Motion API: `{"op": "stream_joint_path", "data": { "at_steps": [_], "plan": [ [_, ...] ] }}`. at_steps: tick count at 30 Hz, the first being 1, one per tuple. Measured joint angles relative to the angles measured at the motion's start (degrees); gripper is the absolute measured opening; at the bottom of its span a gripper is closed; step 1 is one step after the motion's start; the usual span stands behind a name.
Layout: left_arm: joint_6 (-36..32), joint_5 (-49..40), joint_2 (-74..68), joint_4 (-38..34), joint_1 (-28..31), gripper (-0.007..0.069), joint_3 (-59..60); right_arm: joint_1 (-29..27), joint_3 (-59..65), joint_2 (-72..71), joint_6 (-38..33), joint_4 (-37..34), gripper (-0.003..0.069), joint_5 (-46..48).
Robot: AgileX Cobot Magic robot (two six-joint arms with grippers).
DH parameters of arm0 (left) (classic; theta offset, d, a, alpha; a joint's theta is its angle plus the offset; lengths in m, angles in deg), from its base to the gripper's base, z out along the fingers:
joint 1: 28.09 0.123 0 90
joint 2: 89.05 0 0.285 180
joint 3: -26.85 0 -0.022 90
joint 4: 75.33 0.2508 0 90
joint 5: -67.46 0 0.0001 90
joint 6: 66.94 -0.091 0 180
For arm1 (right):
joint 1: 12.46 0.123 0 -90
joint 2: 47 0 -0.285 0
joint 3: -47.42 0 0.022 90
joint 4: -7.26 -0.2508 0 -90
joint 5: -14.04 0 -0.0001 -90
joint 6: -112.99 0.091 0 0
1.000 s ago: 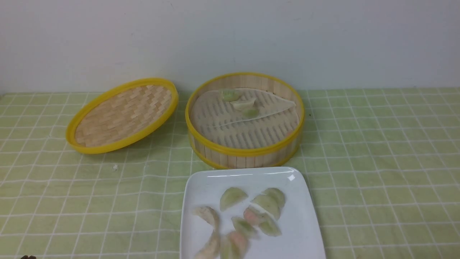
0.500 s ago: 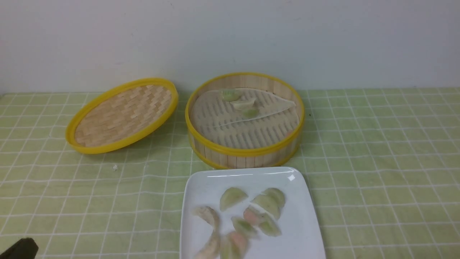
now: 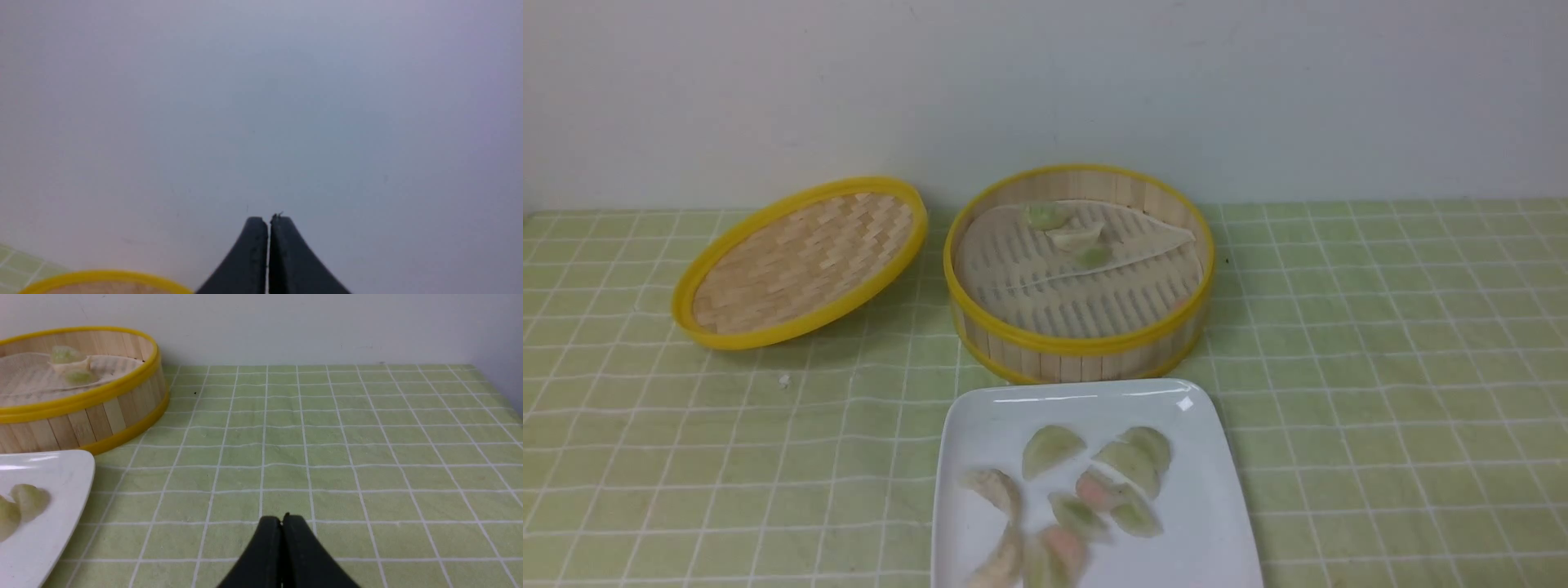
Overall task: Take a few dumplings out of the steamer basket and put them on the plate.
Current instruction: Use the left arm to grab a dumpling from the steamer
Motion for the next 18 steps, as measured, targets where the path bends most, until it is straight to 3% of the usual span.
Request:
{"op": "stream_joint_path", "data": {
  "at_steps": [5,6,10,18],
  "plan": [
    [-3.1,-27.9,-22.2,6.8,0.0,-0.0006,-22.2,0.0,0.0,0.0,0.0,0.0,-0.0015,0.0],
    [-3.4,-27.9,-22.2,6.9,0.0,-0.0006,-23.0,0.0,0.0,0.0,0.0,0.0,-0.0015,0.0],
    [-14.1,-44.4,-40.8,7.1,0.0,-0.0006,-37.8,0.0,0.0,0.0,0.7,0.0,-0.0015,0.0],
    [-34.6,-50.1,-63.7,0.0,0.0,-0.0006,-53.8,0.0,0.0,0.0,0.8,0.0,-0.0015,-0.1]
  ]
}}
